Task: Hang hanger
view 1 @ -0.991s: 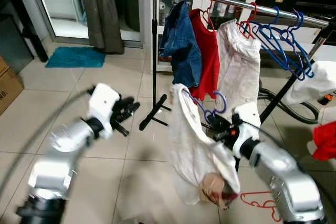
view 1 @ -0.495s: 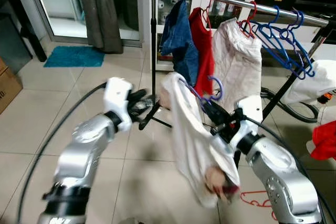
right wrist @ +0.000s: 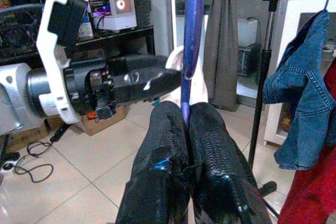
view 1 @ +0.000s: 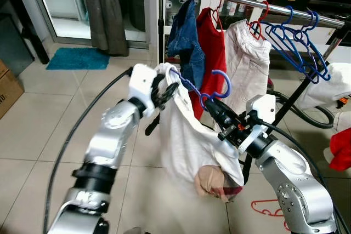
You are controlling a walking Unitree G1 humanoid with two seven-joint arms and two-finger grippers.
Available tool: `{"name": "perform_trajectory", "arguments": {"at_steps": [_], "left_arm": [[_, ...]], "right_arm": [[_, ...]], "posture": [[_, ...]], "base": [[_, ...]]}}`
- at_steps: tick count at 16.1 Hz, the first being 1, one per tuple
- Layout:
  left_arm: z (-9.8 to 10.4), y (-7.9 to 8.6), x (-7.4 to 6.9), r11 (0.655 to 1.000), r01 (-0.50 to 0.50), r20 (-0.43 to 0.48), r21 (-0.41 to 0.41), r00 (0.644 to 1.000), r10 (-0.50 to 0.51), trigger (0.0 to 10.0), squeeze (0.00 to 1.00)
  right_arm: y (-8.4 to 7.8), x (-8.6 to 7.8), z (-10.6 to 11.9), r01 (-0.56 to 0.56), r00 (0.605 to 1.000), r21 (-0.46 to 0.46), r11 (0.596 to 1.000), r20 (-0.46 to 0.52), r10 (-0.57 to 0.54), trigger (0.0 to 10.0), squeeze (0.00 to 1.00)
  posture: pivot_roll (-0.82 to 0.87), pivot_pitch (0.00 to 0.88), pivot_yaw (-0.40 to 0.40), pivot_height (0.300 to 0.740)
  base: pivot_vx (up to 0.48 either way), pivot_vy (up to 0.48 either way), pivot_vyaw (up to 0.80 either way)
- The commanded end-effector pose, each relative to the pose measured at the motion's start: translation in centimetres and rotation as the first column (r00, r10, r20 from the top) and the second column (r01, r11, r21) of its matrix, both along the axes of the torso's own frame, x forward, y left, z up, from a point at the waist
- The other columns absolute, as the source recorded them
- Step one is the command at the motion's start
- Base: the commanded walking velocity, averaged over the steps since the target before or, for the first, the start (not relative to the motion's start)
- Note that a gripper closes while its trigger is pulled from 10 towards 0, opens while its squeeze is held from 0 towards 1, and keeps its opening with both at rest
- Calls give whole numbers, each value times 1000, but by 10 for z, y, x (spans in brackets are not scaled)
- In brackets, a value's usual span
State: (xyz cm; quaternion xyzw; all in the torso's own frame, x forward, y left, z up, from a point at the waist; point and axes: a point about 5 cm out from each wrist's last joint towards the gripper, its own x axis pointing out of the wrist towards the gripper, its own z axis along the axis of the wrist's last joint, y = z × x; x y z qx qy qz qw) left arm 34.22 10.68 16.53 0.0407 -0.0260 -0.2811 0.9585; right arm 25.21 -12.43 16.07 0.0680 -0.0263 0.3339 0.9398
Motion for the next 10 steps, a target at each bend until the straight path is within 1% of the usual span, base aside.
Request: {"name": "perform_trajectory", "arguments": {"at_steps": [1,2,3,4,5,7,8,10], "left_arm": [[4,-4,3,1000,-7,19,-7,1000,7,10000,0],[2,-6,5,1000,-9,17,-13,1000,9,10000,0],[0,-5,7,1000,-25,13,-14,1000,25,7412,0],[0,-4,9,999,-46,15,-16,999,46,1255,0],[0,-6,8,999,-36,20,-19,999,36,0,0],[2,-12,5,1000,-18,29,-15,999,18,0,0],[0,-17,2,1000,3,31,-10,1000,-2,0,0],[-5,-20,1,1000,5,21,-12,1000,-5,0,0]], "right_arm": [[-3,-2,7,2,999,12,1000,43,-3,10000,0],[-3,-1,7,-3,999,14,1000,45,2,10000,0],[-2,-1,8,-8,999,13,1000,48,8,10000,0],[-2,0,8,-11,999,14,1000,50,10,10000,0],[-2,0,8,-12,999,10,1000,51,11,10000,0],[-3,1,7,-9,999,5,1000,44,9,10000,0],[-3,2,6,-7,999,-2,1000,40,7,10000,0],[-3,2,6,-8,999,-4,1000,39,8,10000,0]], "posture": [[12,0,-20,740],[13,0,-22,740],[12,0,-22,740],[13,0,-22,740],[15,0,-23,740],[17,0,-23,740],[17,0,-23,740],[18,0,-25,740]], "base": [[0,0,0],[0,0,0],[0,0,0],[0,0,0],[0,0,0],[0,0,0],[0,0,0],[0,0,0]]}}
